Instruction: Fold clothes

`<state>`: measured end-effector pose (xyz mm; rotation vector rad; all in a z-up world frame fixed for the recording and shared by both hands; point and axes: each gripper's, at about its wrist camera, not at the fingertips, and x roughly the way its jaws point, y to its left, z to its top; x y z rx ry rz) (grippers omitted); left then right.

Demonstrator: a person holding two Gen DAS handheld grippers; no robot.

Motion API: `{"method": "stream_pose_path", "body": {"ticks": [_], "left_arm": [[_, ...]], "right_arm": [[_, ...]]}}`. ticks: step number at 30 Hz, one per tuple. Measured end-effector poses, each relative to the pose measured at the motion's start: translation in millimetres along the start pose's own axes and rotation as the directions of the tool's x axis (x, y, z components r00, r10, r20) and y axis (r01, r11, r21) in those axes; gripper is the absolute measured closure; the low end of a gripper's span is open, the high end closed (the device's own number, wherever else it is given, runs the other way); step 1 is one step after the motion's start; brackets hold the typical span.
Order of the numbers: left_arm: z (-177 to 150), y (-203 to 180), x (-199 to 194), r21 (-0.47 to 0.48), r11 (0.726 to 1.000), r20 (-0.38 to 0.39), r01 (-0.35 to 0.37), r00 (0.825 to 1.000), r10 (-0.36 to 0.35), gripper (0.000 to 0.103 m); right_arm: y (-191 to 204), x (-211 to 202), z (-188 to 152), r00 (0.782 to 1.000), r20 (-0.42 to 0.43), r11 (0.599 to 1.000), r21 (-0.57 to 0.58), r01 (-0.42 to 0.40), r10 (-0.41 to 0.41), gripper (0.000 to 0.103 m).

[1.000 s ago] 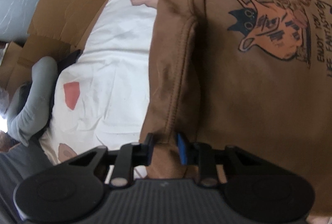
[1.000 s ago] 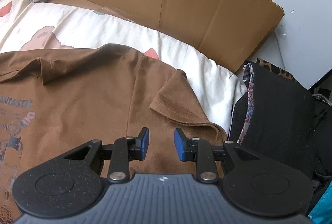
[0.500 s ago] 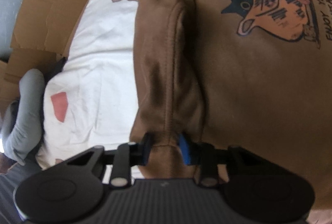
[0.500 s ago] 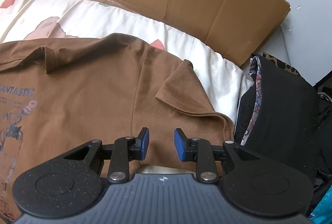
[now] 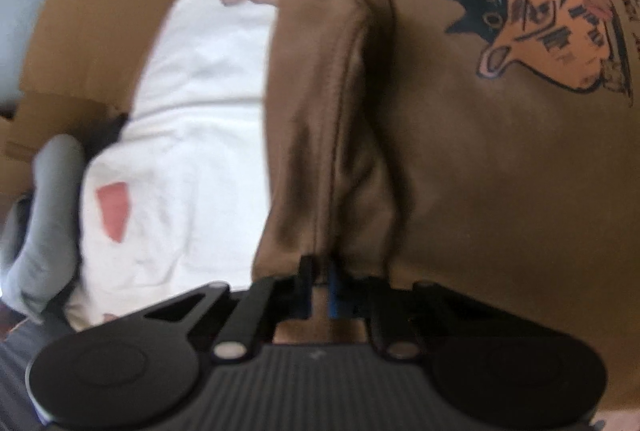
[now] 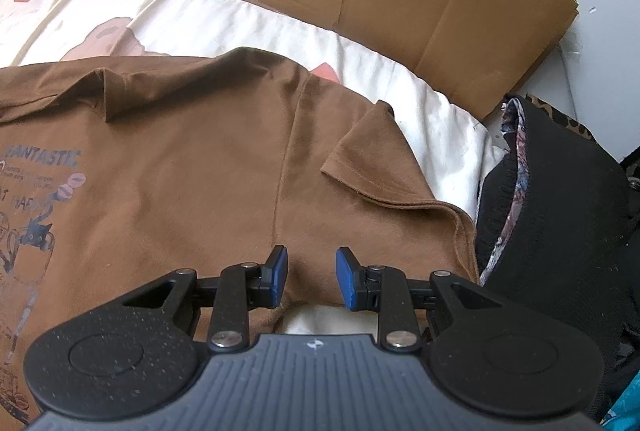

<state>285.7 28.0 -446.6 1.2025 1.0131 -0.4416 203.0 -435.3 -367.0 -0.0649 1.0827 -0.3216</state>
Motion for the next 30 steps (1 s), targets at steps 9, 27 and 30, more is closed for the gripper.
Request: {"method": "stream_pose_path", "body": {"ticks": [9,27,30], "left_arm": [[-10.1,40.8,-17.3,-0.098,0.988,0.010,-0.117,0.993,0.119,0.098],[-7.2,90.5,34.2,-0.267,0.957,-0.031,-0.110,0.994,0.105,0.099],[-7.2,89.6,39.3,-0.284,0.955,-0.027,-0.086,0.996,0.082,0.099]], "right_arm": [[6.1,-9.6,14.7,0.995,0.087,0.999,-0.023,-0.047,0.049,0.069],[17.5,39.9,74.8,0.987,0.147,0.982,-0.189,-0.030,0.058,0.067],[16.9,54.3,91.7,0.987,0.148,0.974,-0.224,-0.024,0.058,0.067]]}}
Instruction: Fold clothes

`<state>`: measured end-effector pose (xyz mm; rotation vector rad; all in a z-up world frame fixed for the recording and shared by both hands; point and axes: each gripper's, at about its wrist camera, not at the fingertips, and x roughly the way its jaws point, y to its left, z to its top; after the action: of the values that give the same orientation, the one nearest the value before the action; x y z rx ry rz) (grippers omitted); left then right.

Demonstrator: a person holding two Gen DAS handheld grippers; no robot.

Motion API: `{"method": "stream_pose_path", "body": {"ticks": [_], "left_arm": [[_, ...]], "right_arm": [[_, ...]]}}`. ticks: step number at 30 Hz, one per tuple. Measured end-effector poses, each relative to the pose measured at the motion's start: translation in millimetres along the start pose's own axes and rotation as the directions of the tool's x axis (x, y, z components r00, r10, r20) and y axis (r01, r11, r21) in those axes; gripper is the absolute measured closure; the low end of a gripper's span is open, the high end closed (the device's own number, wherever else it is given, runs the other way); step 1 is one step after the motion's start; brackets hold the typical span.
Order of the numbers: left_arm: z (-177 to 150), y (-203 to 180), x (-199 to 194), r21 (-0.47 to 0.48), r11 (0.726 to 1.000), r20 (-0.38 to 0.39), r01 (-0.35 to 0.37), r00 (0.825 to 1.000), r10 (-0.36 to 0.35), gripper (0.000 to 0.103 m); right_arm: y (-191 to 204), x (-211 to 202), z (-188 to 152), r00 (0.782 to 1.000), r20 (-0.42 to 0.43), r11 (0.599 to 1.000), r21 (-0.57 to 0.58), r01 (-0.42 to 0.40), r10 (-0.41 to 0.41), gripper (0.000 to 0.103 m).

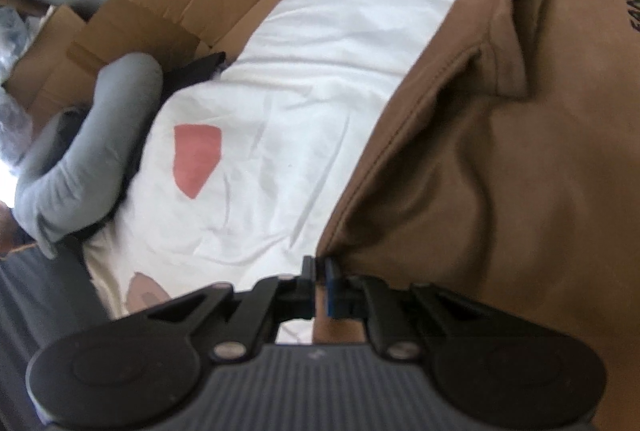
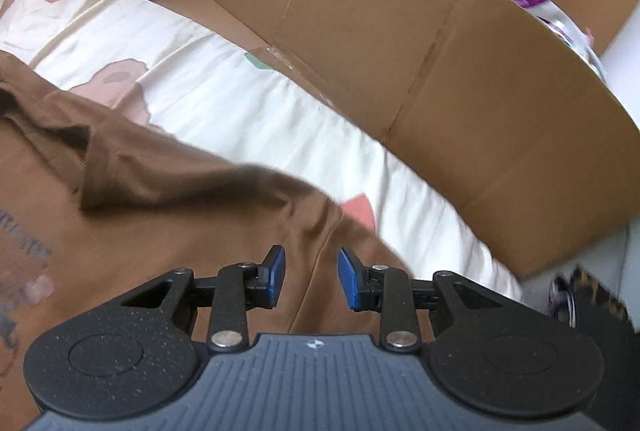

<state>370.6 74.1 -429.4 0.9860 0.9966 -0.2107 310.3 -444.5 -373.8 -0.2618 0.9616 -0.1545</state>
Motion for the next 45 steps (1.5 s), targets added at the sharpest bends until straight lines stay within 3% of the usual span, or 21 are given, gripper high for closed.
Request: {"method": "stream_pose_path", "body": {"ticks": [15,26,28,32,33,38,43,45], "left_arm": [[1.7,1.1,20.2,0.045,0.995,0.005,0.091,0.996,-0.091,0.098],[0.8,1.4,26.6,0.070,0.991,0.019,0.111,0.993,-0.112,0.095],[2.0,3.5,27.8,0.073,0.991,0.016,0.116,0.993,-0.117,0.091],[3.5,13.4,30.9,0.048,0.993,0.013,0.112,0.994,-0.112,0.065],[4.1,17.2,32.1,0.030,0.992,0.009,0.123,0.992,-0.123,0.064],[6.3,28.0,33.3,-0.036,0.982,0.001,0.187,0.982,-0.187,0.066],[6.6,29.0,36.6,-0.093,0.970,-0.008,0.225,0.974,-0.227,0.081],[5.4,29.5,37.3,-0.128,0.963,-0.014,0.236,0.971,-0.240,0.089]], "right_arm": [[-16.3,71.2,41.9,0.995,-0.091,0.999,-0.011,-0.043,0.042,0.067],[2.3,81.1,38.1,0.991,-0.130,0.973,-0.218,-0.072,0.044,0.067],[6.3,81.9,41.7,0.988,-0.146,0.958,-0.271,-0.089,0.050,0.070],[10.9,89.0,46.5,0.980,-0.188,0.941,-0.313,-0.126,0.069,0.082],[9.6,90.3,48.8,0.977,-0.200,0.942,-0.306,-0.138,0.078,0.082],[9.8,88.0,51.0,0.970,-0.227,0.925,-0.343,-0.160,0.084,0.083],[15.1,87.6,50.8,0.969,-0.236,0.909,-0.386,-0.159,0.069,0.083],[20.8,88.8,50.4,0.971,-0.233,0.905,-0.400,-0.147,0.055,0.089]]}}
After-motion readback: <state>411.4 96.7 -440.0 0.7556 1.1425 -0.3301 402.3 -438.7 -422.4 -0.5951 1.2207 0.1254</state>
